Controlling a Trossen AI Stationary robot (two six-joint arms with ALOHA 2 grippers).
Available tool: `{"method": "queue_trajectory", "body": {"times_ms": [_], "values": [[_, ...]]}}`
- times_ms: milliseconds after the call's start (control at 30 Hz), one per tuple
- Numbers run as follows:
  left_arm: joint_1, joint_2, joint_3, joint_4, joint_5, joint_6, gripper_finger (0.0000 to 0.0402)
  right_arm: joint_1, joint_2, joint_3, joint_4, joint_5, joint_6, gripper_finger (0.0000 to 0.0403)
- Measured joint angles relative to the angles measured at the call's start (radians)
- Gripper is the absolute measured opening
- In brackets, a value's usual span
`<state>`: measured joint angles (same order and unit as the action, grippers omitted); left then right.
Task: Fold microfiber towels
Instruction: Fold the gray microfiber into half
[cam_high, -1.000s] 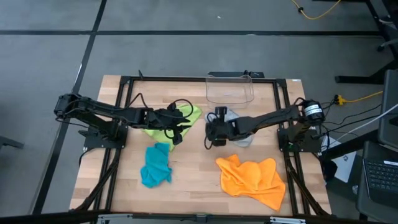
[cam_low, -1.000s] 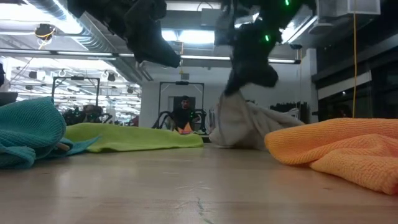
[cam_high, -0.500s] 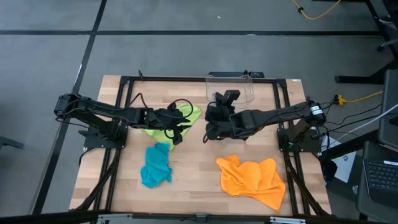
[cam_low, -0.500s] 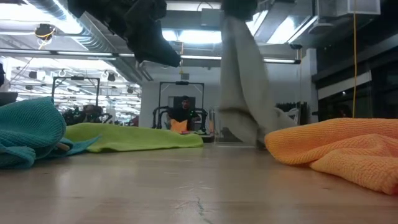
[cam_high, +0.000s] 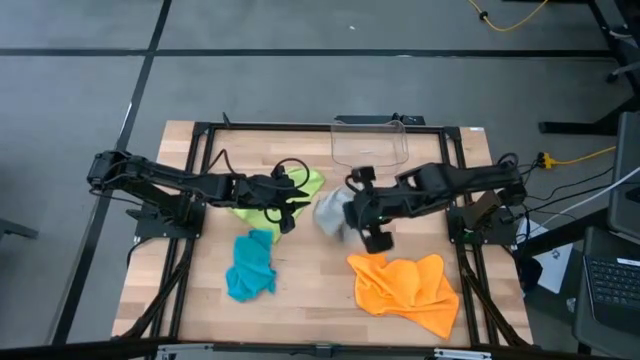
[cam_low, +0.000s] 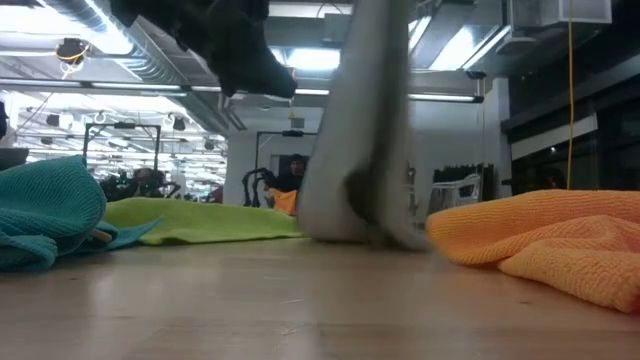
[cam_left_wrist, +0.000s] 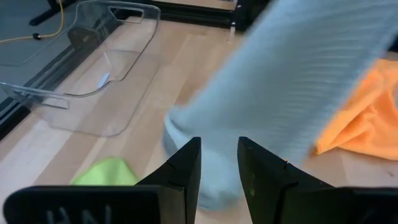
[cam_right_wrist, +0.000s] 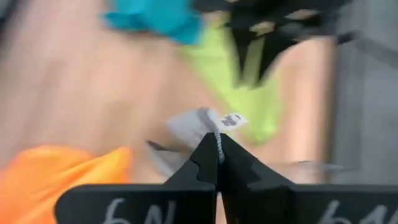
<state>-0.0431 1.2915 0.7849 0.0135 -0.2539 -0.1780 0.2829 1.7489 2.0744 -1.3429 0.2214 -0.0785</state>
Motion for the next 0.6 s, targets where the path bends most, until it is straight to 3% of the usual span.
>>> {"method": "queue_trajectory", "body": {"times_ms": [100,267,400,600], "values": [[-0.015,0.001,0.000,0.040,0.003,-0.004,0.0097,0.001,0.000,0.020,-0.094,-0.050,0.093,0.0003],[-0.055,0.002,0.000,0.256,0.115,-0.002,0.0097,-0.002,0.000,0.014,-0.171,0.018,0.156,0.0003],[-0.091,0.036,0.001,0.375,0.125,0.084,0.0097,0.000,0.000,0.015,-0.171,0.030,0.141,0.0003],[-0.121,0.178,0.002,0.548,0.095,0.130,0.0097,-0.002,0.000,0.047,-0.173,0.178,0.076,0.0003]]}}
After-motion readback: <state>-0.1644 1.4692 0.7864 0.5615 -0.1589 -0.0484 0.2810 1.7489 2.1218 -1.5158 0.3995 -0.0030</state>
